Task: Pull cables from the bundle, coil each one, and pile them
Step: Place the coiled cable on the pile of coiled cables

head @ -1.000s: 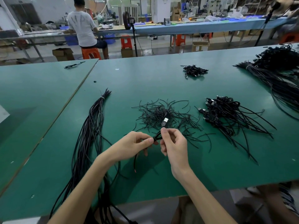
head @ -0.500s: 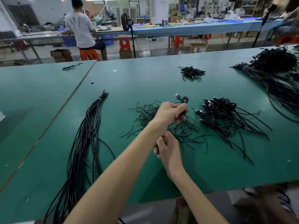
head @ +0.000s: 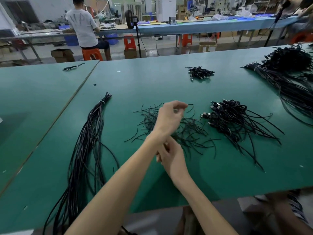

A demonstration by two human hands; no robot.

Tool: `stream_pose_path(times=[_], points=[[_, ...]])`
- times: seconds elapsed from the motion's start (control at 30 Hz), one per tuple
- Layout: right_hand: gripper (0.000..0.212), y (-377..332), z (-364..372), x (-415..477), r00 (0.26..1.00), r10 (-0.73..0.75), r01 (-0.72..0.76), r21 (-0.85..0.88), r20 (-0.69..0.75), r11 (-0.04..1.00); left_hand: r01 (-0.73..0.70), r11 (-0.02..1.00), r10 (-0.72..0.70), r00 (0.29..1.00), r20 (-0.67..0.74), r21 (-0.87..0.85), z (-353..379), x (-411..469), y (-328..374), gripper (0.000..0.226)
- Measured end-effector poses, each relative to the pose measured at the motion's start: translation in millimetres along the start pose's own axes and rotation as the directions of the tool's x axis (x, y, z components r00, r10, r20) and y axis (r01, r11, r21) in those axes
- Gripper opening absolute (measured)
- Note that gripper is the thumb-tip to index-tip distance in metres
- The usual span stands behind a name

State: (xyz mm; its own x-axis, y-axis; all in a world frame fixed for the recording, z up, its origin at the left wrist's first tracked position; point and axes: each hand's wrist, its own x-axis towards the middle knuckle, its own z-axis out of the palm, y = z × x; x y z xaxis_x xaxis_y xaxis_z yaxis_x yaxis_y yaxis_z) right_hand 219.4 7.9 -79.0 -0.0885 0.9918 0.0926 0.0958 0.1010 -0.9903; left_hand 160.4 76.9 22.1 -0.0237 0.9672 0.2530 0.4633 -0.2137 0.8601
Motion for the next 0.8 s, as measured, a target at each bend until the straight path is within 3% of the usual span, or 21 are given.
stream_pose_path(times=[0.1,0.27,0.4,0.53,0.63,0.8], points=[[0.011,-20,-3,-7,1.000,-0.007,0.010,0.111,-0.022,0.994,0.056,0.981,-0.051,0.998,-0.032,0.183,-40,-9,-29,0.024],[0.009,-32,-4,-15,1.000,-0.009,0.009,0.118,0.003,0.993,0.116,0.874,-0.106,0.993,-0.047,0.471,-86,-46,-88,0.030],[0.008,-33,-4,-16,1.000,-0.004,0.003,0.112,0.010,0.994,0.051,0.864,-0.026,0.998,-0.058,0.501,-99,-61,-104,0.024],[0.008,-33,-5,-17,1.000,0.001,-0.003,0.103,0.018,0.995,0.097,0.854,0.019,0.976,-0.218,0.511,-115,-62,-101,0.023],[0.008,-33,-6,-17,1.000,0.008,-0.010,0.106,0.022,0.994,0.262,0.744,-0.032,0.933,-0.359,0.614,-138,-59,-105,0.026],[0.008,-32,-5,-17,1.000,0.006,-0.008,0.096,0.027,0.995,0.560,0.533,-0.283,0.824,-0.490,0.634,-165,-64,-117,0.021]])
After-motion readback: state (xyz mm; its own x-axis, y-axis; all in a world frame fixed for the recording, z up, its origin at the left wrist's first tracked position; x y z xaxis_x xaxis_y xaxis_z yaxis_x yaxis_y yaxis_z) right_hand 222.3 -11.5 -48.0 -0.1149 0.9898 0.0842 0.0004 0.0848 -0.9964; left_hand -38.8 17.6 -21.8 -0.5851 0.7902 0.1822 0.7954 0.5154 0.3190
